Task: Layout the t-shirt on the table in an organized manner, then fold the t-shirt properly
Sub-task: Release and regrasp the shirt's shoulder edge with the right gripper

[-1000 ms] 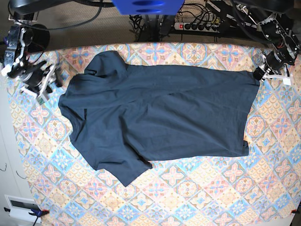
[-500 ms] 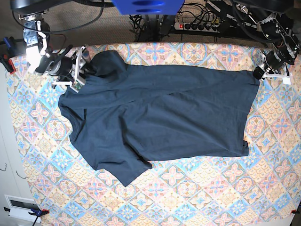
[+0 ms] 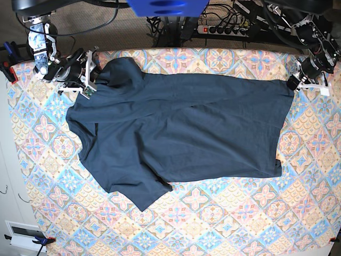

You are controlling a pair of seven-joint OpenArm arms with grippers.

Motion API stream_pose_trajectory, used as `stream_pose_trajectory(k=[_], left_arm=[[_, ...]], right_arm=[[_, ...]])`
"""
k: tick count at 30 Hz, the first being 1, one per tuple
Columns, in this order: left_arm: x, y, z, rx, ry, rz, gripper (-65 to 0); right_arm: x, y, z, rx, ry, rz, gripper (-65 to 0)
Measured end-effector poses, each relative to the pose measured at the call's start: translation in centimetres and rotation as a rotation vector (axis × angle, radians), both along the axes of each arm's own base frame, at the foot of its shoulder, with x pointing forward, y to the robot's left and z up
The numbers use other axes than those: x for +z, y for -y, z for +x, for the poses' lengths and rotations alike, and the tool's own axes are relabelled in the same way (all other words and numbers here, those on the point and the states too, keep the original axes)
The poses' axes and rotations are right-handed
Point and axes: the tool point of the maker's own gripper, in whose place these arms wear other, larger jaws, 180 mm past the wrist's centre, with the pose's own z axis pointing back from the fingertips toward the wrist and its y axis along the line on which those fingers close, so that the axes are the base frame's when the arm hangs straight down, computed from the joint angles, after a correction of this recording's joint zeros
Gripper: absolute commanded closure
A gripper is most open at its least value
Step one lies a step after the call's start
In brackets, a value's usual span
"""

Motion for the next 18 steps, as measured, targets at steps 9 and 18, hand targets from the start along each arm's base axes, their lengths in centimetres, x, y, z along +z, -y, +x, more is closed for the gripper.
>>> stream_pose_trajectory(k=[9, 18], left_arm=[[0.0, 0.0, 0.0, 0.000, 0.000, 0.000, 0.0], [0.0, 0.0, 0.0, 0.000, -0.001, 0.000, 0.0]], right_arm=[[1.0, -0.6, 0.6, 0.024, 0.035, -0.002, -21.8], [2.0, -1.3, 1.4, 0.046, 0.073, 0.005, -21.8]])
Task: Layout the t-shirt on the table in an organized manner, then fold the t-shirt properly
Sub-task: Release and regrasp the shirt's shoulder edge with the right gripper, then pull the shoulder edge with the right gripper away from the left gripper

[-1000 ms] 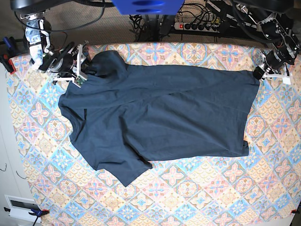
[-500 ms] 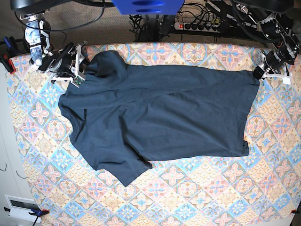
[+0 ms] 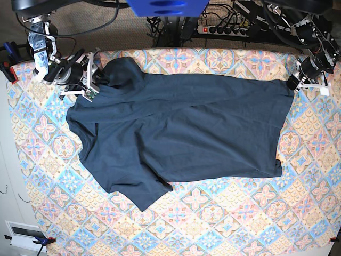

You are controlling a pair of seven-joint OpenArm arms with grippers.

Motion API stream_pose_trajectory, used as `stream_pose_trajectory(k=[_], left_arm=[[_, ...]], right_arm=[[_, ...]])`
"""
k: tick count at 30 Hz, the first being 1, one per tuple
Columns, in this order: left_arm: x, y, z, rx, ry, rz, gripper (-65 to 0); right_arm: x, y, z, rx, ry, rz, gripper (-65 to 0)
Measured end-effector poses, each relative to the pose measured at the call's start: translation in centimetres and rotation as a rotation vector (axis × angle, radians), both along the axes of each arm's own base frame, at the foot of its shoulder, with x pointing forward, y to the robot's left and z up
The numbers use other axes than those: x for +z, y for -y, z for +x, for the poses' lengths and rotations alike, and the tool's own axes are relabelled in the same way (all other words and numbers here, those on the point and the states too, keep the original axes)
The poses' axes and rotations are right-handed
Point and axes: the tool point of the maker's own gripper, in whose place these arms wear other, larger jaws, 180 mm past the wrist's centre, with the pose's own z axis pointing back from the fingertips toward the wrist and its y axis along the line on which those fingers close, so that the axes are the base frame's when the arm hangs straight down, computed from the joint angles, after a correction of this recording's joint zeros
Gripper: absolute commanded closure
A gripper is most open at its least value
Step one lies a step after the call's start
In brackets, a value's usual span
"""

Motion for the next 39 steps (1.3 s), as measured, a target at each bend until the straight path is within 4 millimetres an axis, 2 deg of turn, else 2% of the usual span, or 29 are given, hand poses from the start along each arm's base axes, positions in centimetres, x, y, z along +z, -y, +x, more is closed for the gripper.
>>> stream_pose_trajectory(k=[4, 7, 16, 39], left_arm=[[0.0, 0.0, 0.0, 0.000, 0.000, 0.000, 0.0], [0.0, 0.0, 0.0, 0.000, 0.000, 0.000, 0.0], [0.0, 0.0, 0.0, 0.000, 0.001, -0.001, 0.0], [0.1, 0.0, 0.1, 0.000, 0.003, 0.000, 0.0]], right_arm=[[0.8, -0.1, 2.0, -0.009, 0.046, 0.013, -21.9], [0.3, -0.2, 1.6, -0.019, 0.029, 0.015, -21.9], [-0.8, -2.9, 0.3, 0.023, -0.013, 0.058, -21.8], [-1.4, -2.8, -0.1, 0.021, -0.035, 0.058, -21.8]])
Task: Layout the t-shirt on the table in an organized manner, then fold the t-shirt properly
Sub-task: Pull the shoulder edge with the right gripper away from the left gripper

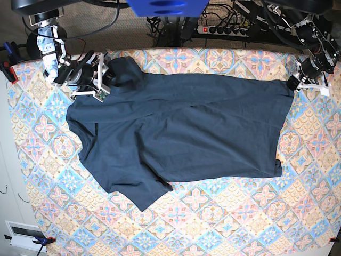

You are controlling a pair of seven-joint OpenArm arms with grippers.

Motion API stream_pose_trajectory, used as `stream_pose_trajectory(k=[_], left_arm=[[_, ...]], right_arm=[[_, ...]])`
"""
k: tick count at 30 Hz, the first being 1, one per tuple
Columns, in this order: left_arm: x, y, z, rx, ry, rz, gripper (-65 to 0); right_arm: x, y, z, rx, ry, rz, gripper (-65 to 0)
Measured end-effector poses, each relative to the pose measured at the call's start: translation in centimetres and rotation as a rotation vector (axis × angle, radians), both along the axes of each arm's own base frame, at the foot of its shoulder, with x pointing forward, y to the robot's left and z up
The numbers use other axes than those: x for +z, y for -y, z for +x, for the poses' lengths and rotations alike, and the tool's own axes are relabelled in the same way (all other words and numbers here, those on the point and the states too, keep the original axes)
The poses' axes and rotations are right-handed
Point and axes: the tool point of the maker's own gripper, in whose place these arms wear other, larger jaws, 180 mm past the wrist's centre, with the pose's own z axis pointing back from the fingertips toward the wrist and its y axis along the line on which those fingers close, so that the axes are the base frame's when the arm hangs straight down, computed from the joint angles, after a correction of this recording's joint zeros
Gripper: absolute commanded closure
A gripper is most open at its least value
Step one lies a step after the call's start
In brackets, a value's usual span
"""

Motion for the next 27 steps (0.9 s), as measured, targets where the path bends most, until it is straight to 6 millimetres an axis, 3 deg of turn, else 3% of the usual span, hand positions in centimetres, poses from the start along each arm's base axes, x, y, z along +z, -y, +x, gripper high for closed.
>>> stream_pose_trajectory(k=[8, 10, 14, 18, 24, 27], left_arm=[[0.0, 0.0, 0.0, 0.000, 0.000, 0.000, 0.0], [0.0, 0.0, 0.0, -0.001, 0.000, 0.001, 0.0], [0.1, -0.1, 0.0, -0.001, 0.000, 0.003, 0.0], [0.1, -0.1, 0.0, -0.001, 0.000, 0.003, 0.0], [0.1, -0.2, 0.1, -0.001, 0.001, 0.005, 0.0], [0.1, -0.2, 0.0, -0.002, -0.002, 0.005, 0.0]], right_arm=[[-0.9, 1.4, 0.0, 0.005, 0.002, -0.064, -21.4], [-1.1, 1.5, 0.0, 0.002, -0.003, -0.066, -18.6], [-1.6, 2.0, 0.1, -0.019, -0.013, -0.058, -4.2], [-1.6, 2.2, 0.2, -0.030, -0.012, -0.053, -3.2], [-0.2, 4.5, -0.1, -0.017, -0.017, -0.113, -3.2], [1.8, 6.0, 0.4, -0.084, 0.018, -0.067, -3.2]])
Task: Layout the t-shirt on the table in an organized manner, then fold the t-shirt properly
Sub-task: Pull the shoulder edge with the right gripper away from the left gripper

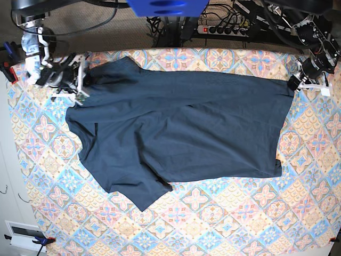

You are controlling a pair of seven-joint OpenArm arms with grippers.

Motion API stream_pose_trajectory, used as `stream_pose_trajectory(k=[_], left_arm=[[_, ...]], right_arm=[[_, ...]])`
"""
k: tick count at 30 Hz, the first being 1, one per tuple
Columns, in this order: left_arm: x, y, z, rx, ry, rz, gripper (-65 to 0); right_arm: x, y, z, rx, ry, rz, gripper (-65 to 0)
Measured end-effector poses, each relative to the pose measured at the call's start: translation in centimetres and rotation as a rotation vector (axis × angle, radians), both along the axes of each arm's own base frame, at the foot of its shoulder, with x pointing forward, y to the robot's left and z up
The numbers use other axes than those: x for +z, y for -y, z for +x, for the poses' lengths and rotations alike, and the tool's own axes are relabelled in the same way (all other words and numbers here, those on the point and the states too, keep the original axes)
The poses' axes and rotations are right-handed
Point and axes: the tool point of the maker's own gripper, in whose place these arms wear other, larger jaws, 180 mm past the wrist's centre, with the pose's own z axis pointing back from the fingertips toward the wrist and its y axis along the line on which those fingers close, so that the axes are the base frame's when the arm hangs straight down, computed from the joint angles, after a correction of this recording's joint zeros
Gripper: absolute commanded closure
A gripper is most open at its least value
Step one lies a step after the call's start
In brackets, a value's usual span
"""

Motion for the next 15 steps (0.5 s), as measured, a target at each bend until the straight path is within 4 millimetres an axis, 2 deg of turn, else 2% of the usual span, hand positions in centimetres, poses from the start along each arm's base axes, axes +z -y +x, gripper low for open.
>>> stream_pose_trajectory(k=[3, 8, 15], left_arm=[[0.4, 0.3, 0.5, 0.005, 0.034, -0.027, 0.0], [0.7, 0.8, 0.4, 0.010, 0.064, -0.066, 0.0], [0.7, 0.8, 0.5, 0.010, 0.065, -0.066, 0.0]], right_arm=[[1.2, 0.4, -0.3, -0.041, 0.018, 0.039, -3.2], [1.2, 0.7, -2.1, -0.059, -0.015, 0.046, -3.2], [2.0, 0.2, -2.1, -0.032, -0.003, 0.031, -3.2]])
